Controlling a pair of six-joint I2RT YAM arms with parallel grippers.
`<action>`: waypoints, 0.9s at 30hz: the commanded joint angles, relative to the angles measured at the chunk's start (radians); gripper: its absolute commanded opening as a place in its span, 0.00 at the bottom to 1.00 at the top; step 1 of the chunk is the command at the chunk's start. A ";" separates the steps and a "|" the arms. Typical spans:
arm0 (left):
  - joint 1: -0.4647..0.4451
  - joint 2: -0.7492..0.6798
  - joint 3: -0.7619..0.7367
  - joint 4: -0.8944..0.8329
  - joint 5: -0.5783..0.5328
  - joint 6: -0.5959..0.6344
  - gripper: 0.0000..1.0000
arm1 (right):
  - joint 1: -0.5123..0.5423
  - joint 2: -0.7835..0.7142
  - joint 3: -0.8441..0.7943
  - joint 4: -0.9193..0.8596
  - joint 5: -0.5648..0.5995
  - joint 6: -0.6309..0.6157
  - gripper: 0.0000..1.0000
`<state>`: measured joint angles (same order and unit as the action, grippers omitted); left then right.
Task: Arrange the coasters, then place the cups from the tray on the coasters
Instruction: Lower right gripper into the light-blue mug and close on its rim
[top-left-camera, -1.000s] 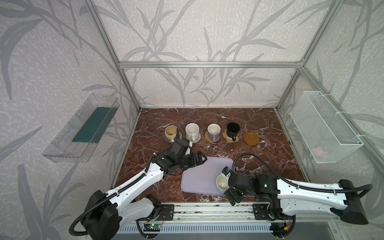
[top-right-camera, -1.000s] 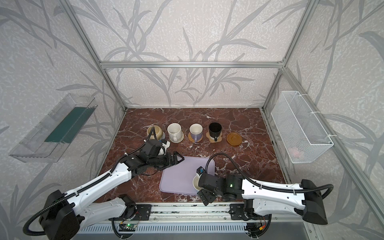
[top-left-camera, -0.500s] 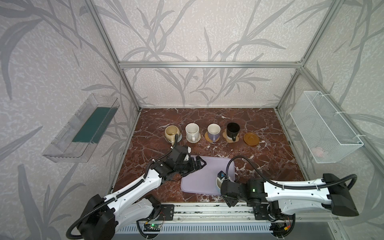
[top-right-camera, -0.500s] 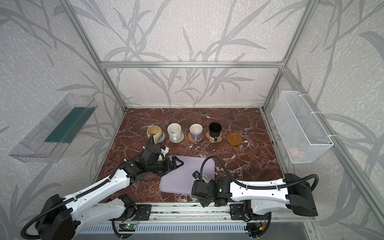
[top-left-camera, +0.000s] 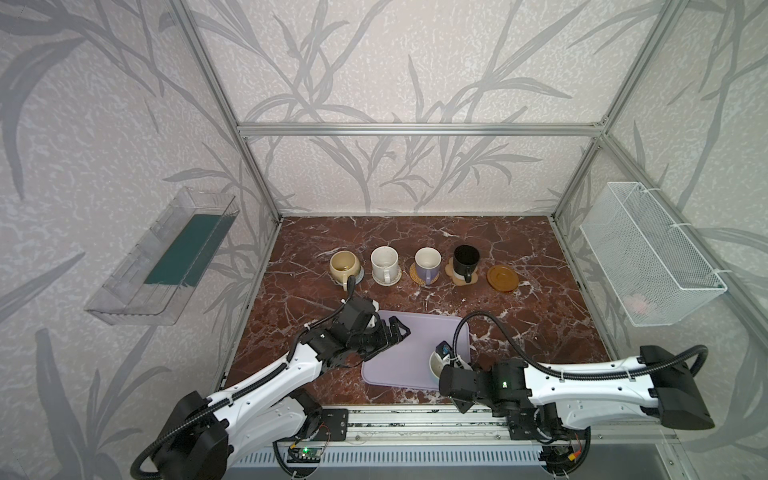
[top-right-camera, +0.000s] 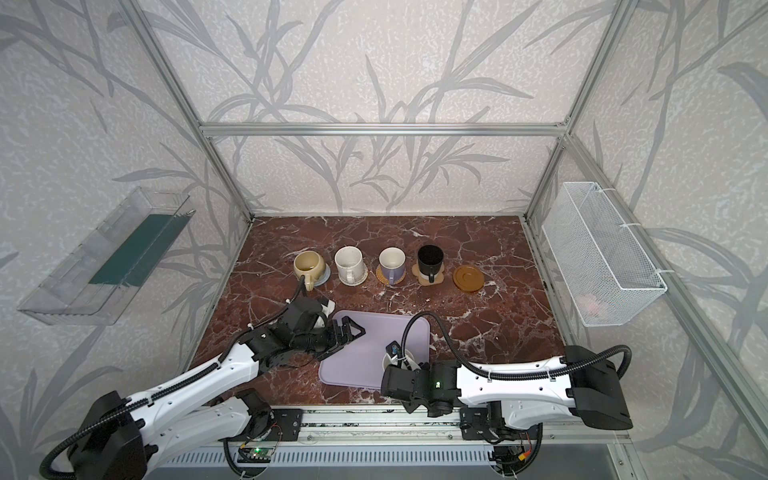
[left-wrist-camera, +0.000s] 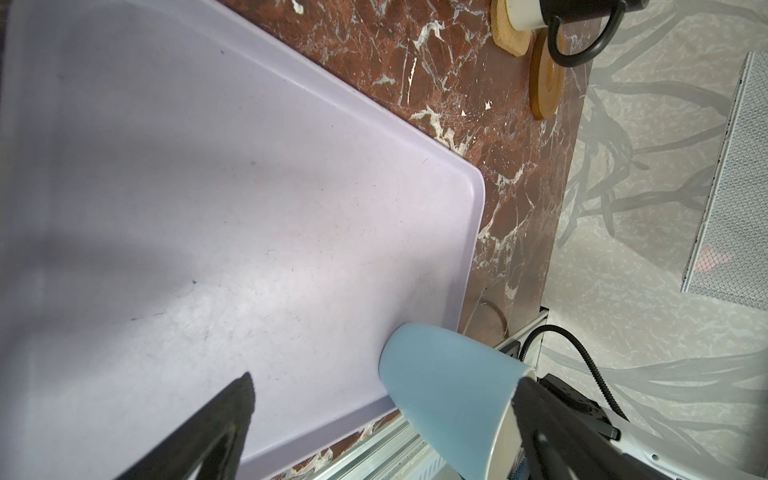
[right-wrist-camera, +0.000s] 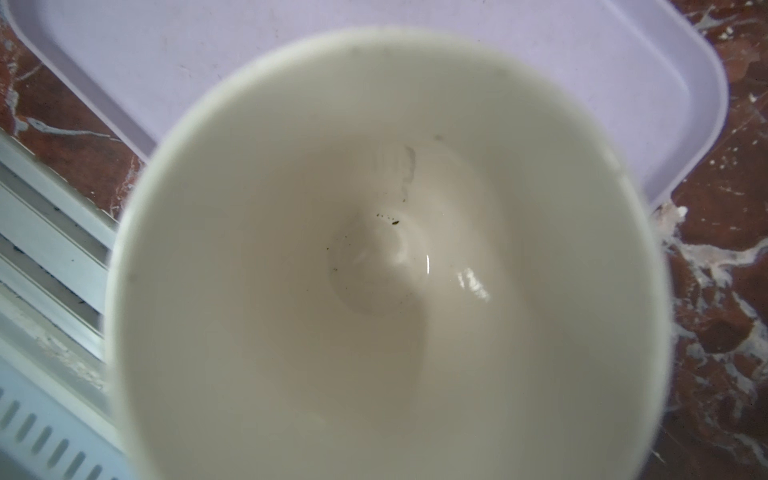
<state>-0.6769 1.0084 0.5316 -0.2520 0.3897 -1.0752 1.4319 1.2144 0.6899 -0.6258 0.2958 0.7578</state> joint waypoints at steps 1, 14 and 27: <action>-0.008 -0.025 0.001 0.011 -0.017 -0.021 0.99 | 0.017 0.007 -0.003 -0.008 0.034 0.030 0.46; -0.018 -0.031 -0.026 0.079 0.017 -0.071 0.99 | 0.029 0.027 -0.015 -0.006 0.036 0.062 0.43; -0.020 -0.021 0.008 0.054 0.009 -0.059 0.99 | 0.029 0.011 -0.004 0.011 0.038 0.068 0.24</action>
<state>-0.6922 0.9909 0.5152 -0.1944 0.4030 -1.1267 1.4506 1.2358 0.6868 -0.6174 0.3080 0.8120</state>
